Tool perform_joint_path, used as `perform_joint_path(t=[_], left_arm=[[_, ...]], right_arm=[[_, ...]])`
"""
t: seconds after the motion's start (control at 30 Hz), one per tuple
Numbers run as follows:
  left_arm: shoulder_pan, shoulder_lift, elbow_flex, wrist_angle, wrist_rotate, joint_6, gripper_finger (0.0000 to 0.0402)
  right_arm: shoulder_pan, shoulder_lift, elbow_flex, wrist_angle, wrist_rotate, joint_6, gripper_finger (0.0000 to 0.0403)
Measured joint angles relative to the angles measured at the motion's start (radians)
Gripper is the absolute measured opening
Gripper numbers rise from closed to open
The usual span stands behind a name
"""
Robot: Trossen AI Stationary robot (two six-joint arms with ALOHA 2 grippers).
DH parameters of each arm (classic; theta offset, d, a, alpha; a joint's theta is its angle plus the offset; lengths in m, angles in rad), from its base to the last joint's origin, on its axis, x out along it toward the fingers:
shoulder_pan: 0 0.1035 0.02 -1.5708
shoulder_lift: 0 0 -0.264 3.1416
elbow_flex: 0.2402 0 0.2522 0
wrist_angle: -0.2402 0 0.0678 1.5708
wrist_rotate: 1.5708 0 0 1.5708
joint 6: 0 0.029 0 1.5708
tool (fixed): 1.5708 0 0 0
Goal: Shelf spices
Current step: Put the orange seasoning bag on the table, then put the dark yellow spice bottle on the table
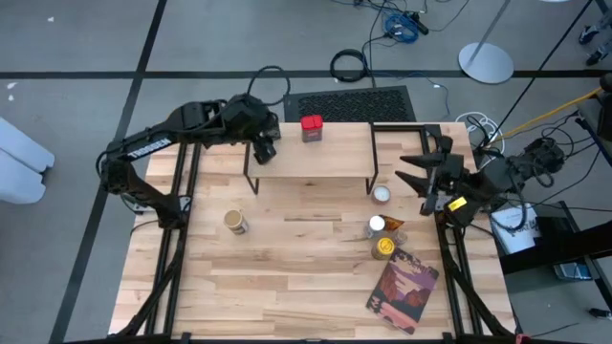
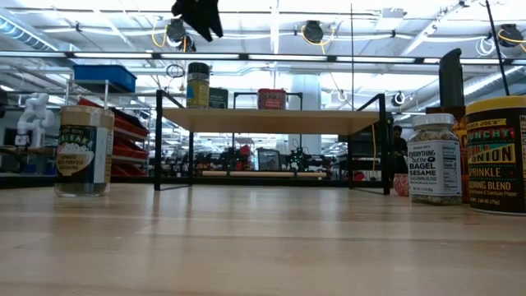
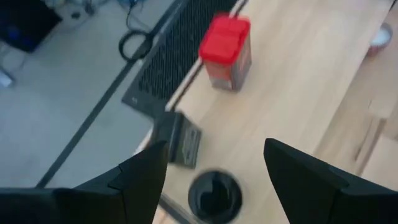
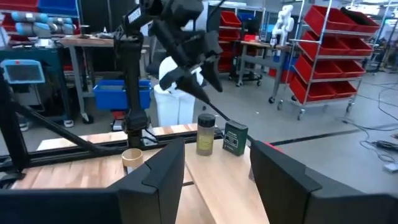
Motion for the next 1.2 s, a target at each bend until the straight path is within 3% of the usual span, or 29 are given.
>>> perform_joint_path(t=[0.4, 0.63, 0.8, 0.97, 1.2], left_arm=[[-0.027, -0.032, 0.051, -0.168, 0.133, -0.101, 0.0281], [-0.026, -0.031, 0.042, -0.191, 0.135, 0.020, 0.0337], [-0.006, -0.021, 0.029, -0.191, 0.117, -0.006, 0.0361], [0.026, -0.020, 0.029, -0.191, 0.191, -0.011, 0.0363], [0.112, -0.010, 0.029, -0.201, 0.165, -0.074, 0.0363]], right_arm=[[-0.103, 0.019, 0.058, -0.075, -0.013, 0.039, 0.0171], [-0.169, 0.067, 0.058, -0.097, -0.074, 0.028, 0.0171], [-0.258, 0.113, 0.058, -0.063, -0.181, 0.023, 0.0171], [-0.351, 0.151, 0.058, -0.014, -0.325, 0.011, 0.0171], [-0.460, 0.209, 0.058, 0.041, -0.468, -0.018, 0.0171]])
